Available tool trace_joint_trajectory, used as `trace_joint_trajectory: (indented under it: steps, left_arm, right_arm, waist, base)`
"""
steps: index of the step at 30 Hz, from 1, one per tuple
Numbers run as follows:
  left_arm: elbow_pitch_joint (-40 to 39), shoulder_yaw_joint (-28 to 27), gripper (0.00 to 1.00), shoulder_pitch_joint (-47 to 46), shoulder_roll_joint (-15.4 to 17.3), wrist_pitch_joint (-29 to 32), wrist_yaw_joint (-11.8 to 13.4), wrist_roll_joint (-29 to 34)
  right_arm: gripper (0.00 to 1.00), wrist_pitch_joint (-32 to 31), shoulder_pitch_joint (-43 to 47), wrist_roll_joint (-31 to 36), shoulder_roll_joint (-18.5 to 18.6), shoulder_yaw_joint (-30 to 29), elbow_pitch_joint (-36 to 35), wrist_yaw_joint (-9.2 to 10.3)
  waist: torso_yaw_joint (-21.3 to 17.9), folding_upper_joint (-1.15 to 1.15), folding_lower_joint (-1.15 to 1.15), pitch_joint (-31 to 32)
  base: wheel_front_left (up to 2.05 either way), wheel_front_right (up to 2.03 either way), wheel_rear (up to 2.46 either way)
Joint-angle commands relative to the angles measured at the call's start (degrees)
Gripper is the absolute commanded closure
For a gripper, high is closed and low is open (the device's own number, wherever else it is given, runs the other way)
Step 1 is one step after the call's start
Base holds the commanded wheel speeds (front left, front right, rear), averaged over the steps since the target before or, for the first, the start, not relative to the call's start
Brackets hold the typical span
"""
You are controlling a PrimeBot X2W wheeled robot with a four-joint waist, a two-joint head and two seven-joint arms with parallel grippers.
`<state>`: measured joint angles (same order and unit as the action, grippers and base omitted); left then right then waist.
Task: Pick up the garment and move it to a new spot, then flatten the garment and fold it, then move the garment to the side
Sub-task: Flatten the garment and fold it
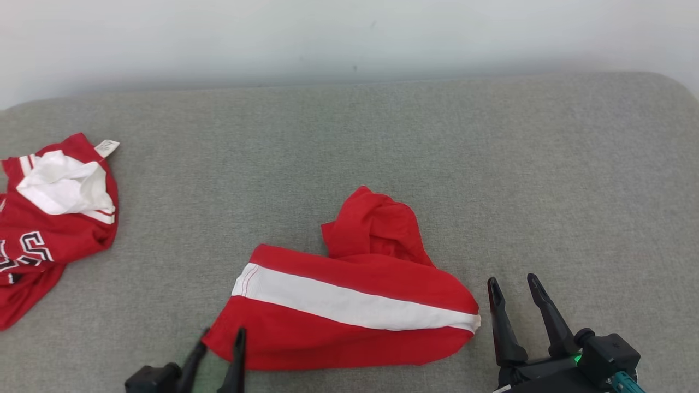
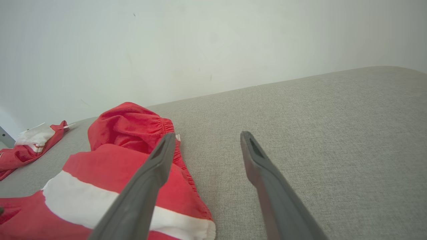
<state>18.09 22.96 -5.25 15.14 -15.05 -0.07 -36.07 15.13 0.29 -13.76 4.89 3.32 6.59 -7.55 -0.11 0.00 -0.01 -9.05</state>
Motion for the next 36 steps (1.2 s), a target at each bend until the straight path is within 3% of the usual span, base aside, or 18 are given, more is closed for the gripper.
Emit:
trace_joint_trajectory:
  steps: [1,9,14,22,36]
  left_arm:
    - [-0.4,-1.0,0.0,0.2,-0.2,-0.2,-0.3,1.0]
    - [-6.0,-9.5,0.0,1.7,-1.5,-0.2,-0.9,7.9]
    - [-5.1,-11.8,0.0,0.5,-1.4,-0.2,-3.1,10.1]
    - [1.5,-8.3,0.0,-6.4,-0.1,2.4,-6.3,9.7]
    - [14.5,-2.6,0.0,-14.1,2.6,9.1,-7.4,8.0]
  right_arm:
    - [0.0,0.0,0.5,0.1,0.2,0.0,0.0,0.13]
    - [0.0,0.0,2.0,-0.4,0.4,-0.6,1.2,0.13]
    - [0.0,0.0,3.5,-0.9,1.1,-0.4,3.2,0.13]
    - [0.0,0.0,2.2,-1.5,1.3,0.0,4.2,0.13]
    - [0.0,0.0,0.9,-1.6,0.6,0.0,4.8,0.13]
  waist:
    - [0.7,0.0,0.01,0.7]
    - [0.0,0.0,0.01,1.9]
    - [-0.7,0.0,0.01,2.0]
    - [-2.9,0.0,0.01,0.6]
    - [-6.8,0.0,0.01,-0.7]
  base:
    - [0.0,0.0,0.0]
    - [0.0,0.0,0.0]
    - [0.0,0.0,0.0]
    - [0.0,0.0,0.0]
    - [0.0,0.0,0.0]
